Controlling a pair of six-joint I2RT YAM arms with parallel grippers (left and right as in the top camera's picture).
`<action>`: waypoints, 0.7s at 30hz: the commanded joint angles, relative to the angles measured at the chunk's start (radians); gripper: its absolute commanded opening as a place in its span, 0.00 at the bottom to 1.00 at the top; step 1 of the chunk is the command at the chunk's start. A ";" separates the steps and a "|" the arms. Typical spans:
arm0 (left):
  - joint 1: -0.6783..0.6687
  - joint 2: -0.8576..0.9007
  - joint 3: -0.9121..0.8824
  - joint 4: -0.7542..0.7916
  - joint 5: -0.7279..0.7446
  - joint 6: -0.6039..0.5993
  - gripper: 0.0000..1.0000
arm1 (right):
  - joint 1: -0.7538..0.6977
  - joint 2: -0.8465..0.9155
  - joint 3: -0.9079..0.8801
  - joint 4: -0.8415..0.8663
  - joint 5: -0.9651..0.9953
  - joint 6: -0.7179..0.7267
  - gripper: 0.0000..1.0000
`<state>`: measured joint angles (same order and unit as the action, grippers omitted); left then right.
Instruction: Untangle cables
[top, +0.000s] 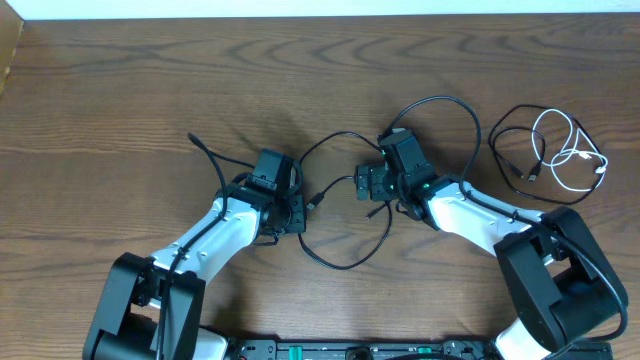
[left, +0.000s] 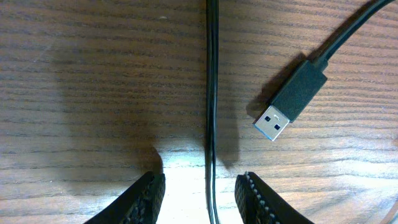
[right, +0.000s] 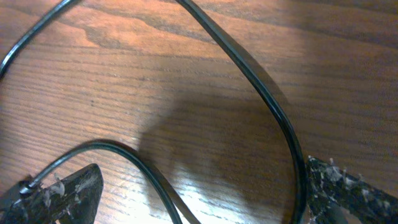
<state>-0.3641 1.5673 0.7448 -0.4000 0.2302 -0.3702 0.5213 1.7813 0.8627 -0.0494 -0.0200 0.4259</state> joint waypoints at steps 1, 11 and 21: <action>-0.003 0.008 -0.011 -0.002 -0.014 -0.009 0.43 | 0.004 0.022 -0.014 -0.039 -0.020 0.027 0.99; -0.003 0.008 -0.011 0.005 -0.014 -0.009 0.44 | 0.004 0.022 -0.014 -0.073 -0.081 0.075 0.99; -0.003 0.008 -0.011 0.002 -0.014 -0.009 0.51 | 0.004 0.022 -0.014 -0.062 -0.100 0.075 0.99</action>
<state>-0.3641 1.5673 0.7448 -0.3931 0.2302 -0.3740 0.5213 1.7771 0.8745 -0.0921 -0.0383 0.4644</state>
